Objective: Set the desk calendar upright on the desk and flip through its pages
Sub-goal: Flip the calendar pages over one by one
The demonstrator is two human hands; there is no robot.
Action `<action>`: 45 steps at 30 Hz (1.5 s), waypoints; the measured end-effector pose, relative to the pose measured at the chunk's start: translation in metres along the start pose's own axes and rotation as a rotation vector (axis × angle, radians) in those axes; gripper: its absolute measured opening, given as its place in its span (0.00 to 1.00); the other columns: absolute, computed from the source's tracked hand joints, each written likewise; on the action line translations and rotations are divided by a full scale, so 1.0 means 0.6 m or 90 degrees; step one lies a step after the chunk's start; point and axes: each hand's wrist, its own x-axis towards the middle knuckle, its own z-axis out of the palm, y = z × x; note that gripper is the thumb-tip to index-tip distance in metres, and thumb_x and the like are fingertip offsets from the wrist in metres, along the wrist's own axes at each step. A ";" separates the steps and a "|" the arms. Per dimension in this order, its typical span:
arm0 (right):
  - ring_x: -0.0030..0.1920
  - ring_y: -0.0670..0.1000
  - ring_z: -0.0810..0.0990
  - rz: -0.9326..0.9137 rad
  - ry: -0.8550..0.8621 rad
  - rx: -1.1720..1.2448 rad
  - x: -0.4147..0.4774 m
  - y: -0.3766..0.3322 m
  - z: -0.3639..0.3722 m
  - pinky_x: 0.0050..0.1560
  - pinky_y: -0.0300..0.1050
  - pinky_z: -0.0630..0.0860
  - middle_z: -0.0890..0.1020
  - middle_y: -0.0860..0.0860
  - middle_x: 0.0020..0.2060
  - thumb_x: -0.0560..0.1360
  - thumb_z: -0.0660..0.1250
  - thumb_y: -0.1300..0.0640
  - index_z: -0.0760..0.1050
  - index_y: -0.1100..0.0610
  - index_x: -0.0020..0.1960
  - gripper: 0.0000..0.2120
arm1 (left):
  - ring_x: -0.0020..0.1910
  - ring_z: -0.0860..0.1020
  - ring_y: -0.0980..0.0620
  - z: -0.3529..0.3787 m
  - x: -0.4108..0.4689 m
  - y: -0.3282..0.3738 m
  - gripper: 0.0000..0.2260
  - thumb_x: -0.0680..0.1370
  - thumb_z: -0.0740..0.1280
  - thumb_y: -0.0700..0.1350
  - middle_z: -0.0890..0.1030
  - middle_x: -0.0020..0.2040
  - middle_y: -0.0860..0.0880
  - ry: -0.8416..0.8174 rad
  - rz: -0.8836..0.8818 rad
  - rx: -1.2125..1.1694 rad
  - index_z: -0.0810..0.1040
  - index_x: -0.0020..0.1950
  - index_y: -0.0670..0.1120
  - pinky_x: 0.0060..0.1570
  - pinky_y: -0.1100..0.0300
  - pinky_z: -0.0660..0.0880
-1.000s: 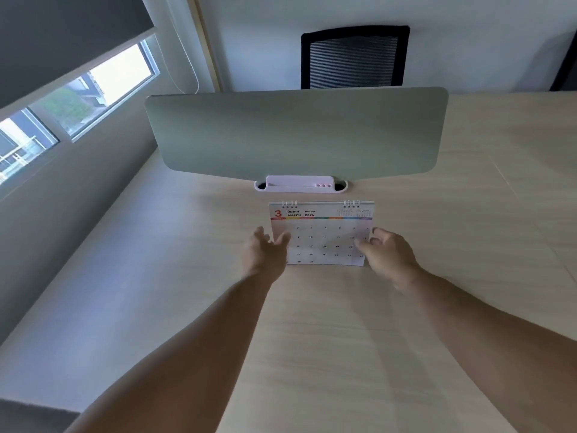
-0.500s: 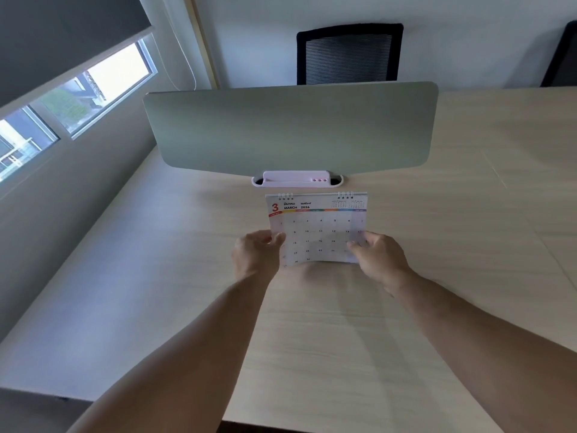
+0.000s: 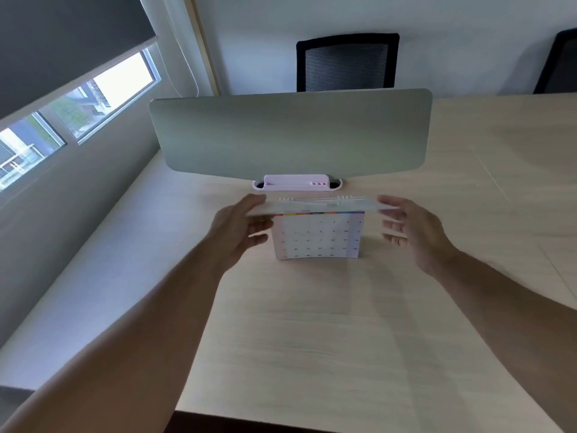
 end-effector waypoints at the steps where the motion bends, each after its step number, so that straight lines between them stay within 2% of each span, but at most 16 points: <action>1: 0.61 0.56 0.79 -0.025 -0.004 -0.011 0.002 -0.005 0.000 0.63 0.58 0.78 0.83 0.52 0.58 0.78 0.61 0.54 0.84 0.45 0.54 0.14 | 0.40 0.82 0.50 0.004 0.004 0.012 0.17 0.78 0.70 0.57 0.86 0.44 0.47 -0.012 0.010 -0.002 0.86 0.55 0.44 0.42 0.55 0.77; 4: 0.52 0.50 0.79 -0.105 0.007 -0.077 0.006 -0.019 0.011 0.65 0.60 0.77 0.83 0.52 0.55 0.78 0.65 0.54 0.82 0.42 0.56 0.11 | 0.46 0.83 0.48 0.028 0.020 0.040 0.32 0.80 0.56 0.70 0.87 0.50 0.46 -0.006 0.046 0.051 0.85 0.63 0.47 0.46 0.53 0.77; 6: 0.61 0.51 0.80 -0.144 0.004 -0.123 0.013 -0.025 0.023 0.68 0.58 0.75 0.81 0.49 0.61 0.78 0.66 0.56 0.76 0.42 0.69 0.21 | 0.49 0.84 0.47 0.050 0.025 0.052 0.31 0.83 0.50 0.68 0.86 0.50 0.46 0.018 0.096 0.155 0.82 0.66 0.49 0.47 0.52 0.80; 9: 0.73 0.56 0.73 -0.202 -0.001 -0.268 0.015 -0.031 0.042 0.64 0.46 0.70 0.70 0.53 0.77 0.79 0.67 0.52 0.54 0.43 0.82 0.35 | 0.49 0.84 0.49 0.071 0.043 0.043 0.16 0.84 0.59 0.59 0.85 0.51 0.49 0.061 0.194 0.413 0.79 0.63 0.52 0.51 0.48 0.84; 12: 0.67 0.57 0.77 -0.251 -0.040 -0.422 0.021 -0.030 0.057 0.61 0.41 0.68 0.67 0.49 0.78 0.81 0.64 0.52 0.45 0.42 0.83 0.38 | 0.57 0.82 0.44 0.074 0.069 0.020 0.19 0.80 0.69 0.51 0.82 0.61 0.46 0.059 0.198 0.570 0.79 0.70 0.51 0.56 0.50 0.81; 18: 0.52 0.51 0.80 -0.194 -0.054 -0.508 0.045 -0.015 0.075 0.52 0.34 0.66 0.77 0.50 0.70 0.81 0.61 0.52 0.68 0.43 0.76 0.23 | 0.58 0.79 0.45 0.072 0.089 -0.023 0.17 0.81 0.69 0.45 0.82 0.67 0.46 0.086 0.178 0.565 0.78 0.71 0.50 0.54 0.59 0.74; 21: 0.60 0.51 0.79 -0.208 -0.030 -0.457 0.051 0.001 0.079 0.58 0.35 0.66 0.77 0.49 0.70 0.81 0.62 0.53 0.65 0.43 0.77 0.25 | 0.64 0.79 0.43 0.067 0.096 -0.035 0.19 0.81 0.68 0.48 0.82 0.69 0.46 0.115 0.180 0.557 0.76 0.72 0.51 0.57 0.58 0.73; 24: 0.68 0.55 0.76 -0.103 0.039 -0.364 0.058 0.023 0.081 0.63 0.42 0.71 0.75 0.52 0.71 0.80 0.64 0.51 0.56 0.47 0.82 0.33 | 0.71 0.75 0.41 0.062 0.090 -0.055 0.27 0.81 0.68 0.52 0.77 0.74 0.43 0.191 0.136 0.475 0.68 0.79 0.48 0.68 0.51 0.73; 26: 0.69 0.60 0.76 -0.024 0.065 -0.379 0.063 0.045 0.082 0.59 0.46 0.73 0.79 0.55 0.64 0.78 0.64 0.49 0.61 0.55 0.78 0.31 | 0.73 0.74 0.40 0.063 0.078 -0.073 0.29 0.82 0.66 0.52 0.75 0.76 0.42 0.218 0.058 0.436 0.65 0.80 0.45 0.66 0.50 0.73; 28: 0.57 0.61 0.80 -0.010 0.049 -0.415 0.062 0.064 0.083 0.45 0.45 0.72 0.80 0.53 0.48 0.77 0.64 0.50 0.72 0.60 0.63 0.19 | 0.68 0.77 0.40 0.066 0.070 -0.094 0.24 0.82 0.65 0.50 0.78 0.72 0.42 0.192 0.009 0.409 0.70 0.77 0.42 0.59 0.54 0.74; 29: 0.53 0.60 0.80 -0.018 0.034 -0.430 0.060 0.070 0.084 0.42 0.45 0.72 0.81 0.52 0.46 0.77 0.65 0.50 0.74 0.60 0.57 0.15 | 0.65 0.79 0.41 0.068 0.067 -0.102 0.21 0.82 0.65 0.49 0.81 0.69 0.44 0.171 0.009 0.402 0.74 0.74 0.43 0.59 0.55 0.76; 32: 0.58 0.58 0.81 -0.033 0.006 -0.452 0.052 0.079 0.084 0.55 0.47 0.76 0.84 0.54 0.57 0.77 0.65 0.49 0.77 0.58 0.63 0.19 | 0.57 0.83 0.44 0.069 0.061 -0.110 0.17 0.81 0.65 0.48 0.85 0.63 0.46 0.154 0.024 0.397 0.82 0.68 0.46 0.59 0.48 0.81; 34: 0.61 0.58 0.80 -0.032 -0.001 -0.463 0.048 0.078 0.084 0.59 0.47 0.75 0.83 0.55 0.61 0.78 0.64 0.48 0.76 0.58 0.67 0.22 | 0.55 0.84 0.44 0.070 0.058 -0.110 0.16 0.81 0.65 0.47 0.86 0.61 0.45 0.161 0.031 0.406 0.83 0.66 0.45 0.55 0.52 0.81; 36: 0.61 0.58 0.80 -0.028 -0.009 -0.462 0.042 0.077 0.085 0.60 0.49 0.76 0.83 0.56 0.61 0.78 0.64 0.48 0.75 0.59 0.68 0.23 | 0.55 0.84 0.43 0.074 0.051 -0.108 0.16 0.81 0.65 0.46 0.86 0.62 0.44 0.164 0.038 0.410 0.82 0.67 0.44 0.50 0.55 0.79; 39: 0.58 0.59 0.81 -0.035 -0.009 -0.454 0.036 0.076 0.087 0.58 0.50 0.77 0.83 0.57 0.59 0.78 0.64 0.49 0.75 0.60 0.67 0.21 | 0.54 0.83 0.42 0.075 0.045 -0.109 0.17 0.82 0.63 0.46 0.85 0.63 0.42 0.173 0.040 0.430 0.81 0.68 0.42 0.50 0.53 0.82; 45: 0.54 0.60 0.84 -0.034 -0.002 -0.453 0.023 0.071 0.081 0.53 0.47 0.78 0.85 0.55 0.53 0.78 0.63 0.52 0.79 0.56 0.65 0.18 | 0.42 0.82 0.47 0.071 0.033 -0.101 0.12 0.81 0.67 0.48 0.88 0.56 0.45 0.217 0.043 0.460 0.87 0.57 0.46 0.34 0.60 0.78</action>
